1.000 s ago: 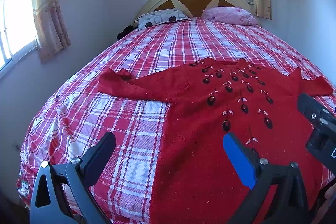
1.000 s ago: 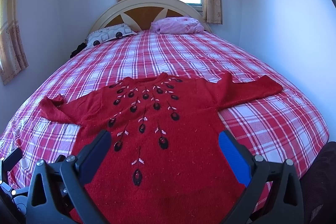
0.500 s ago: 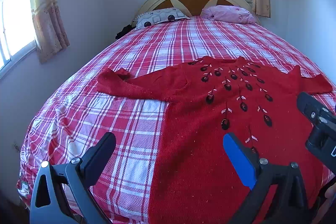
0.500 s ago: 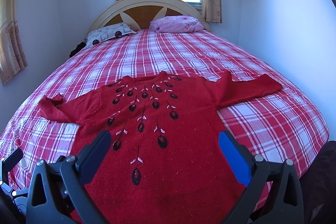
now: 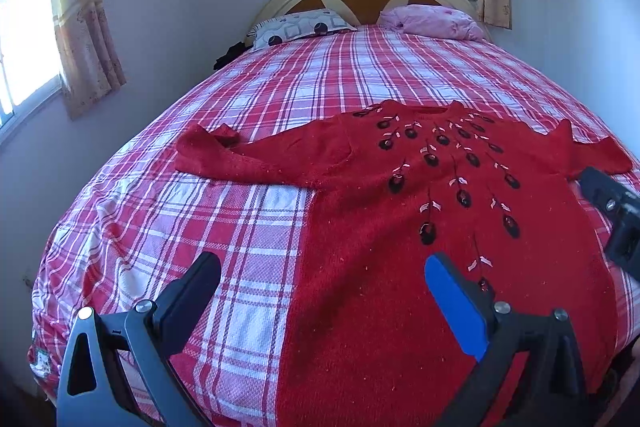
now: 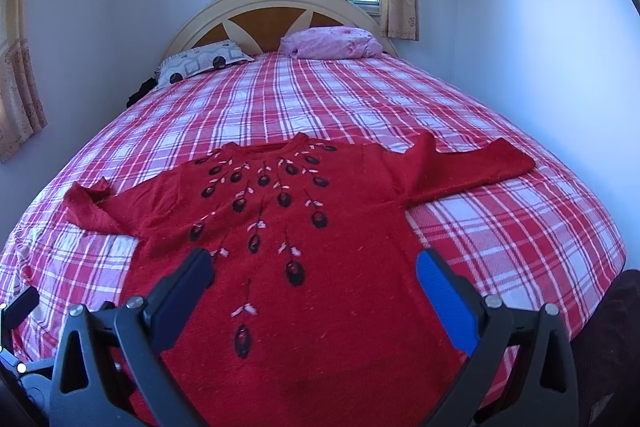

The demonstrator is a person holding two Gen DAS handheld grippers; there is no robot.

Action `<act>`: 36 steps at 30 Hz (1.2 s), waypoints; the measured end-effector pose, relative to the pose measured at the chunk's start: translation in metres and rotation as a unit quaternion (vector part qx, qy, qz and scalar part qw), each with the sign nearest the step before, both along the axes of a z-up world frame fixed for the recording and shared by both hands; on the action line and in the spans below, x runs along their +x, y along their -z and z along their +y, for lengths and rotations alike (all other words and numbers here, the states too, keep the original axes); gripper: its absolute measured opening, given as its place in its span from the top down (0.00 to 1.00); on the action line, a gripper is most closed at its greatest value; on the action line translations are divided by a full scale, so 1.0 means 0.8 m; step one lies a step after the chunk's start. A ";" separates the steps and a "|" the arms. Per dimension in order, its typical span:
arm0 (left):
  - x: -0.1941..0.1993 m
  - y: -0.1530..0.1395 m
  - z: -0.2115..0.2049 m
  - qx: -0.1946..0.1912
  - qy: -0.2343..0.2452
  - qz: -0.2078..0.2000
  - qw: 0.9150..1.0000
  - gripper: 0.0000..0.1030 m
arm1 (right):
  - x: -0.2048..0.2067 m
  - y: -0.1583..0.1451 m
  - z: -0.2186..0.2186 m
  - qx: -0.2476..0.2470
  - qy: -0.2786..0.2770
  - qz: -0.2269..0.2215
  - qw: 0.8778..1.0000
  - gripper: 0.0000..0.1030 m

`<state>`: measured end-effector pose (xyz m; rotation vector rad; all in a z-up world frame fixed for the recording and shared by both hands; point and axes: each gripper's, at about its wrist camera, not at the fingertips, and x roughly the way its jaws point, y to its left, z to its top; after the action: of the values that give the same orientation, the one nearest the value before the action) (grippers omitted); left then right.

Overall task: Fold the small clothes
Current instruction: 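Move the right tool to the sweater sleeve cuff and grasp it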

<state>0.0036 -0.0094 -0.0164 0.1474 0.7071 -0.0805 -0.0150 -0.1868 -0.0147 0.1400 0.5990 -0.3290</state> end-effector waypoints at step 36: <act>0.168 0.025 -0.119 -0.025 0.065 0.052 0.996 0.01 | 0.055 0.023 -0.252 0.002 0.150 0.041 0.988 0.14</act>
<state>0.1382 -0.1048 -0.0364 0.1411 0.7979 -0.2322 0.0294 -0.3885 -0.0331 0.2227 0.6620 -0.6270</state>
